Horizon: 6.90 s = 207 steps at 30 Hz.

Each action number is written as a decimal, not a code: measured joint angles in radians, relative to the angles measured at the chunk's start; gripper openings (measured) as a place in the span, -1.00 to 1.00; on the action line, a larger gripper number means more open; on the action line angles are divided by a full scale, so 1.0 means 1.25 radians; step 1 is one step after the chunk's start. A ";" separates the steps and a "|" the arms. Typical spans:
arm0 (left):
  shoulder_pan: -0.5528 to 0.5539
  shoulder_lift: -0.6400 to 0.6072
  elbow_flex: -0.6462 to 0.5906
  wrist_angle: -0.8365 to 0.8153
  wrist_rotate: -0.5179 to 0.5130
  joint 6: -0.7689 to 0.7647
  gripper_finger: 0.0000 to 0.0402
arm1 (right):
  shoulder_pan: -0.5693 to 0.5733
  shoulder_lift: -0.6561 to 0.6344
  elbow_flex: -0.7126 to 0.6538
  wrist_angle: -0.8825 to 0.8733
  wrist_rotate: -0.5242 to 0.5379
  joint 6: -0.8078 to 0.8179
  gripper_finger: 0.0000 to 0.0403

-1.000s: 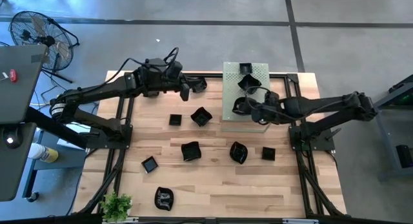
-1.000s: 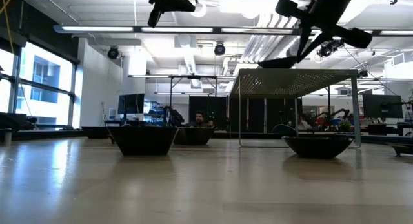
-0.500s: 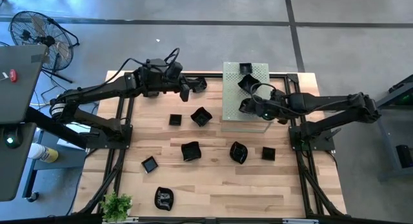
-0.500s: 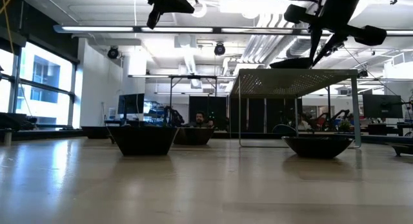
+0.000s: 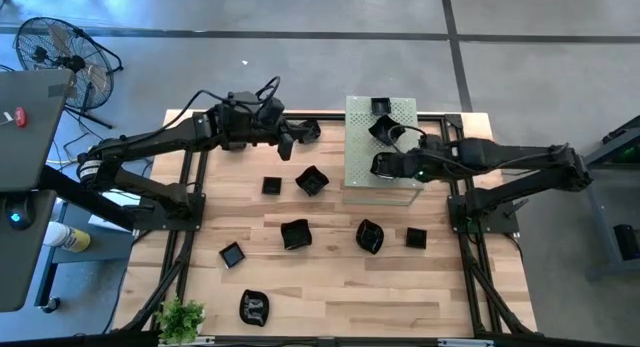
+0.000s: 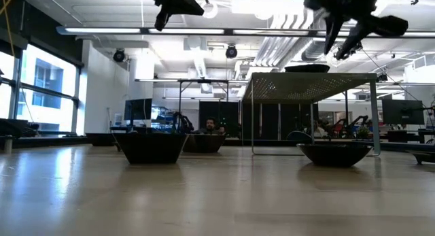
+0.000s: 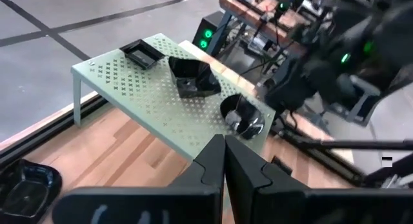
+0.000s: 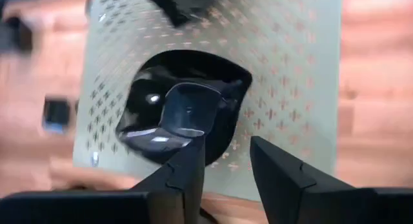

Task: Pick & Place Mini shaped plates
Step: Stack the black distorted square plate on the black distorted square plate on the shelf, then stack the black square plate on the black square plate on the shelf

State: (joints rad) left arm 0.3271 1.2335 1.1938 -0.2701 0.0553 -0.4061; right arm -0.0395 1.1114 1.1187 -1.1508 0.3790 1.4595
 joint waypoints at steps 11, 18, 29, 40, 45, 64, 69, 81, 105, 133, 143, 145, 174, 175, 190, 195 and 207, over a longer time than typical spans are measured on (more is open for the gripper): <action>-0.001 -0.009 -0.100 0.041 0.098 0.110 -0.97 | 0.085 -0.057 0.005 0.234 -0.055 -0.509 -0.97; 0.000 -0.043 -0.191 0.080 0.098 0.133 -0.97 | 0.149 -0.092 -0.130 0.595 -0.048 -0.676 -0.95; 0.000 -0.096 -0.357 0.058 0.052 -0.001 -0.98 | 0.154 -0.141 -0.243 0.666 -0.084 -0.611 -0.99; 0.036 -0.073 -0.357 -0.011 0.014 -0.163 -0.97 | 0.139 -0.173 -0.229 0.661 -0.057 -0.670 -0.98; 0.061 -0.027 -0.357 -0.007 0.033 -0.181 -0.97 | 0.123 -0.173 -0.229 0.661 -0.057 -0.677 -0.99; 0.052 0.225 -0.310 0.074 0.035 -0.060 -0.40 | 0.110 -0.172 -0.229 0.676 -0.051 -0.687 -0.97; 0.052 0.262 -0.309 0.102 0.059 -0.034 -0.42 | 0.110 -0.172 -0.229 0.679 -0.050 -0.689 -0.99; 0.052 0.329 -0.310 0.139 0.079 -0.018 -0.51 | 0.110 -0.172 -0.229 0.682 -0.036 -0.706 -0.99; -0.010 0.028 -0.285 0.038 -0.071 -0.071 -0.99 | 0.076 -0.024 -0.060 0.630 0.026 -0.717 -0.96; -0.195 0.033 0.000 -0.103 -0.468 0.160 -1.00 | -0.043 0.311 0.277 0.528 0.026 -1.058 -0.65; -0.195 0.033 0.000 -0.100 -0.467 0.160 -1.00 | -0.056 0.311 0.277 0.530 0.001 -1.040 -0.95; -0.194 0.033 0.000 -0.100 -0.466 0.163 -0.98 | -0.061 0.311 0.277 0.530 -0.008 -1.024 -0.95; -0.194 -0.132 -0.113 0.060 -0.276 0.152 -0.95 | -0.463 0.121 0.272 0.099 -0.295 -0.845 -0.99; -0.194 -0.132 -0.127 0.102 -0.260 0.151 -0.93 | -0.484 0.121 0.266 0.100 -0.326 -0.860 -0.99; -0.194 -0.137 -0.183 0.195 -0.219 0.128 -0.99 | -0.635 0.122 0.113 0.150 -0.452 -0.925 -0.99; -0.194 -0.137 -0.183 0.191 -0.219 0.111 -0.99 | -0.639 0.122 0.082 0.162 -0.452 -0.923 -0.97; -0.193 -0.136 -0.183 0.130 -0.226 0.069 -1.00 | -0.637 0.080 0.072 0.177 -0.445 -0.921 -0.58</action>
State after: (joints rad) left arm 0.0856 1.0630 0.9646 -0.1073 -0.2268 -0.3195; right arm -0.8362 1.2112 1.2091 -0.9295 -0.1774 0.3087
